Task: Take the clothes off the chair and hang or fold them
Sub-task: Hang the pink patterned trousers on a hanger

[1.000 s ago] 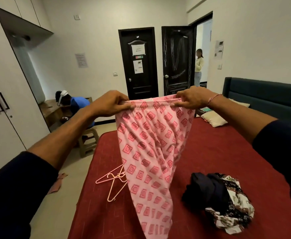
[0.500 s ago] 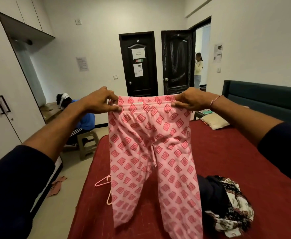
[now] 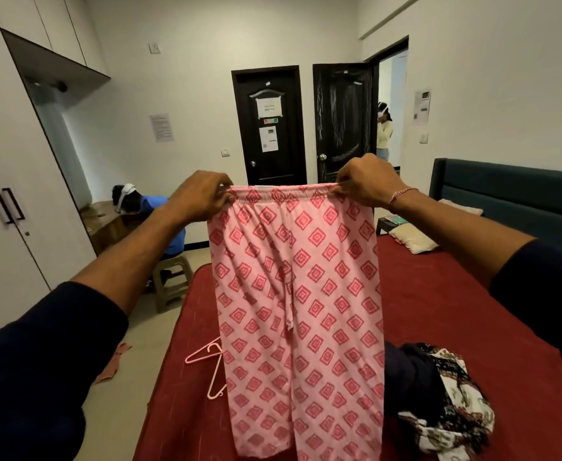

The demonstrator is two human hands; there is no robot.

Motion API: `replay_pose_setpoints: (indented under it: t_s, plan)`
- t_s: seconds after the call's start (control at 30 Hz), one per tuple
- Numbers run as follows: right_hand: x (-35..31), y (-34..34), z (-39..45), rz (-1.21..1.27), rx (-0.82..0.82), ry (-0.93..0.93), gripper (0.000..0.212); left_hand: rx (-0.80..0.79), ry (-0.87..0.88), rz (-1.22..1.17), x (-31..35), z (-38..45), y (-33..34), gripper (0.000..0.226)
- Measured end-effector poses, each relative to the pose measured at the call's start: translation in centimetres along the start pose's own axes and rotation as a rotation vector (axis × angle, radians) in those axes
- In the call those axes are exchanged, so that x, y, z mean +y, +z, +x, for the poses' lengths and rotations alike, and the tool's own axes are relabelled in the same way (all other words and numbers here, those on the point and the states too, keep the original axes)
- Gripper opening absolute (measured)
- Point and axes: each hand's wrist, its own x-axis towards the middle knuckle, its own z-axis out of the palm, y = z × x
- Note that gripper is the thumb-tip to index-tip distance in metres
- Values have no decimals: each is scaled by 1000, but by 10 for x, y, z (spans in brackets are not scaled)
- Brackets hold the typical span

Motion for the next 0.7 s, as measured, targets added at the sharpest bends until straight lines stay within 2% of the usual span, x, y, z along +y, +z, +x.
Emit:
replay_pose_setpoints:
  t_s: [0.1, 0.17, 0.27, 0.3, 0.4, 0.43, 0.53, 0.7]
  plan:
    - [-4, 3, 0, -7, 21, -25, 35, 2, -10, 26, -1, 2, 1, 31]
    - [-4, -1, -2, -34, -29, -66, 29, 7, -34, 55, 0, 2, 0, 34]
    - [-4, -4, -4, 18, -124, -224, 14, -33, -76, 70, 3, 2, -5, 35]
    - [-6, -6, -6, 33, -173, -266, 17, -51, -78, 27, 5, 2, -7, 32]
    - [-16, -13, -7, -149, -355, -388, 66, -92, -53, -78, 11, 6, -7, 21]
    - [-22, -15, -7, -235, -401, -424, 75, -88, -46, -81, 13, 7, -7, 20]
    - [-35, -16, -6, -372, -481, -473, 84, -62, -49, -100, 18, 8, -5, 22]
    - [-44, -13, -2, -369, -526, -324, 85, -28, -46, -142, 20, 7, 1, 23]
